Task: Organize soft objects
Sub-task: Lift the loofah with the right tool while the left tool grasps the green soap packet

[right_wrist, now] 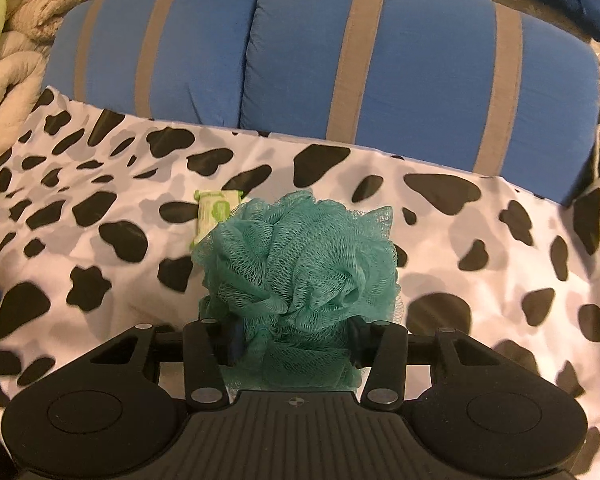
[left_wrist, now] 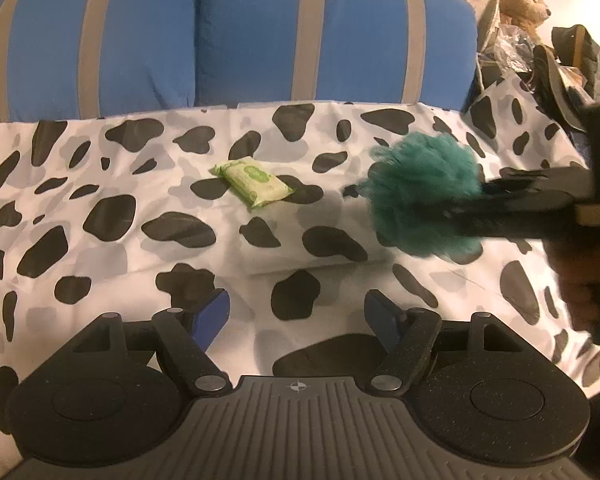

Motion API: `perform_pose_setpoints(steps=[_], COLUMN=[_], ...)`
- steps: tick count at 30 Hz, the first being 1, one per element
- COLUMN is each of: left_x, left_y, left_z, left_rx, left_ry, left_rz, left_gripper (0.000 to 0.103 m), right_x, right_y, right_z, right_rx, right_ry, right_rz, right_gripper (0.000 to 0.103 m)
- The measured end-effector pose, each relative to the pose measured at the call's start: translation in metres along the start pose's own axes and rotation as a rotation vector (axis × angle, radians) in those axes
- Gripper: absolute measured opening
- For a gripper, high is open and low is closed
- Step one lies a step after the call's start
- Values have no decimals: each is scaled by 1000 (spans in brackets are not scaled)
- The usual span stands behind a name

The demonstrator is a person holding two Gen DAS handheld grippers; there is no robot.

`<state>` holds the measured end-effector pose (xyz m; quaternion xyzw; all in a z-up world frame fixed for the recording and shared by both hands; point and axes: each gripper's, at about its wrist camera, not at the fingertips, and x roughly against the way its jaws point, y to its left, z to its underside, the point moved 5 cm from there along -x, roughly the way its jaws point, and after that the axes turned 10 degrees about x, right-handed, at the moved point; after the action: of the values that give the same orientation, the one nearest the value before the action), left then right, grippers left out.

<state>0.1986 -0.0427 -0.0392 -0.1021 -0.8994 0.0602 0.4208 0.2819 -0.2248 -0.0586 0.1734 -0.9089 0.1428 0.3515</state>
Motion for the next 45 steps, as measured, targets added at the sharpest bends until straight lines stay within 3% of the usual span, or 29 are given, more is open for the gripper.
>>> perform_pose_setpoints(steps=[3, 19, 31, 45], left_x=[-6, -79, -143, -183], left_y=[-1, 4, 4, 14], left_z=[-1, -34, -60, -77], left_rx=[2, -4, 14, 100], left_ry=[-11, -34, -61, -98], left_rz=[-12, -107, -128, -127], left_gripper=[74, 74, 74, 77], right_x=[15, 76, 83, 73], right_y=[0, -19, -25, -25], right_z=[9, 31, 35, 35], right_rx=[10, -60, -80, -75], right_ry=[40, 40, 57, 85], right_rz=[-23, -32, -28, -52], right_gripper=[49, 49, 49, 49])
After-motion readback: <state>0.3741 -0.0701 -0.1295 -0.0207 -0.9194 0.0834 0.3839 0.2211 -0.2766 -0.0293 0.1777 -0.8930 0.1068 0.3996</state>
